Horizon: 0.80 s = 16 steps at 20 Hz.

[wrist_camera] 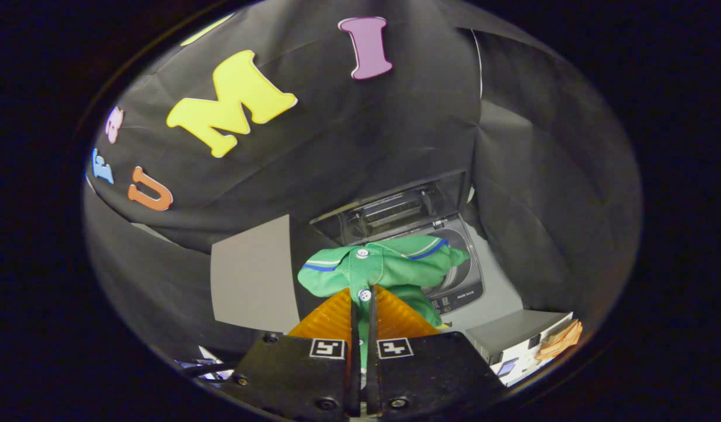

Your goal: Put the clothes into the washing machine and then close the washing machine lid.

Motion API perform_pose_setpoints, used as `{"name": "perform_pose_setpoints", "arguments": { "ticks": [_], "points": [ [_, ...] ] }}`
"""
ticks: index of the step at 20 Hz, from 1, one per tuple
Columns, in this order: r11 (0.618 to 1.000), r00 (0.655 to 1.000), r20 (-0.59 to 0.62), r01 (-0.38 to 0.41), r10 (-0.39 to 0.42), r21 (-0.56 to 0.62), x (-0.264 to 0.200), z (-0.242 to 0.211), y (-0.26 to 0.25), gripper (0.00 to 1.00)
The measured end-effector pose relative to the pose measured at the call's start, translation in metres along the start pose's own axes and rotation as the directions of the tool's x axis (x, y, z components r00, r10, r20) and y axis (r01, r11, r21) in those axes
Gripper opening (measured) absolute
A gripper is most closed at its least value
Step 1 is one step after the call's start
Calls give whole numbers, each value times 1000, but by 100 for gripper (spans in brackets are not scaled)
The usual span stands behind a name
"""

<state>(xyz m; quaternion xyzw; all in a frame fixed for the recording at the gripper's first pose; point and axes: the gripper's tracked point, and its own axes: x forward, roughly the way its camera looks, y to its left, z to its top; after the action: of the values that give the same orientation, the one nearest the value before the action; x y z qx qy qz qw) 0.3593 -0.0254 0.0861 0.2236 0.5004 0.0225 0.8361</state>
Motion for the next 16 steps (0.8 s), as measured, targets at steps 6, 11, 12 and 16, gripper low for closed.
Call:
{"name": "perform_pose_setpoints", "arguments": {
  "ticks": [6,11,12,16],
  "points": [
    [1000,998,-62,2,-2,6,48,3,-26,7],
    [1000,995,-97,6,-5,13,85,2,-40,7],
    [1000,995,-104,9,-7,12,91,2,-42,7],
    [1000,993,-119,6,-3,24,126,0,-51,7]
  ]
}}
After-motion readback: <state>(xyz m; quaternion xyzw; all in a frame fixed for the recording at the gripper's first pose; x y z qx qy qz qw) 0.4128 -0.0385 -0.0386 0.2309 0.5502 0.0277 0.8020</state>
